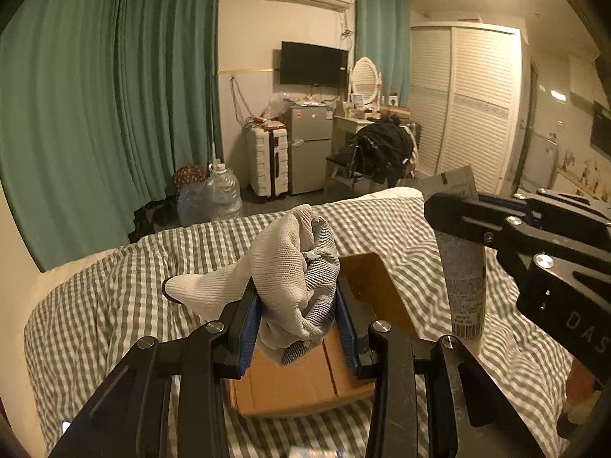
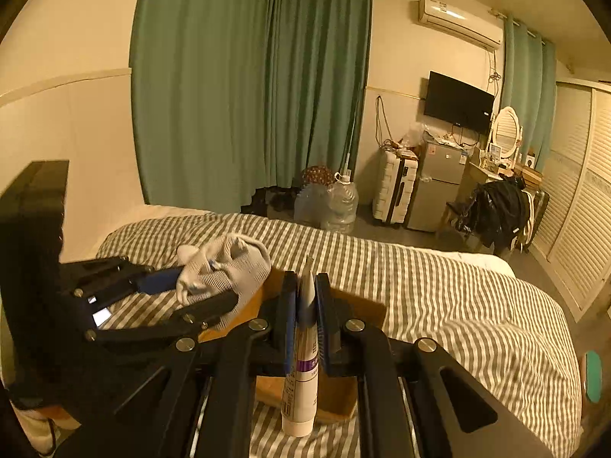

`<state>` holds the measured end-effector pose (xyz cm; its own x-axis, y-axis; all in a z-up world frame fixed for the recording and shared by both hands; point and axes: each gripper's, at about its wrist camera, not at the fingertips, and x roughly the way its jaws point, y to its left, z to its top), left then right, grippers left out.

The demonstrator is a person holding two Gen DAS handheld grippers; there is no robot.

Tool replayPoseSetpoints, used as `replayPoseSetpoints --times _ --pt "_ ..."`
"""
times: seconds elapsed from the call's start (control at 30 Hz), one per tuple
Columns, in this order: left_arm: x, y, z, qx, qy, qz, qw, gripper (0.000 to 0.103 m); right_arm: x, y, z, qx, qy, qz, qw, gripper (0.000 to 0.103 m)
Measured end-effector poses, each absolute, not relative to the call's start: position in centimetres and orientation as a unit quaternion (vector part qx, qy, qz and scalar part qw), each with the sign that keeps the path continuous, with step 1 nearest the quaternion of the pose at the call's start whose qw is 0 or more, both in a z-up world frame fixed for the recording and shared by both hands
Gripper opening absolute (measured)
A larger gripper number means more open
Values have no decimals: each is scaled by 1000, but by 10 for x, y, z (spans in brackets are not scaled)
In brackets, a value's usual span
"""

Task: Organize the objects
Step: 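Carry the sock and toothpaste tube over the box and open both tools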

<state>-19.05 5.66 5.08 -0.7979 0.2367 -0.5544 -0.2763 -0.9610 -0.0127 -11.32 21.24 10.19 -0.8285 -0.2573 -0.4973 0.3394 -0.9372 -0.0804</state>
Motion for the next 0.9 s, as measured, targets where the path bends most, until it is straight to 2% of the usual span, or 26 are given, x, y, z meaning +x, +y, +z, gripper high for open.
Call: replayPoseSetpoints --times 0.2,0.4,0.67,0.9 --pt "-243 57 23 -309 36 942 123 37 -166 202 90 258 84 -950 155 9" --pt "-277 56 -17 -338 40 933 118 37 -220 203 49 295 65 -940 158 9" --pt "-278 73 -45 -334 91 930 127 37 -264 210 -21 360 57 -919 150 9" --pt "-275 80 -47 -330 90 931 127 37 -281 229 -48 392 45 -909 136 9"
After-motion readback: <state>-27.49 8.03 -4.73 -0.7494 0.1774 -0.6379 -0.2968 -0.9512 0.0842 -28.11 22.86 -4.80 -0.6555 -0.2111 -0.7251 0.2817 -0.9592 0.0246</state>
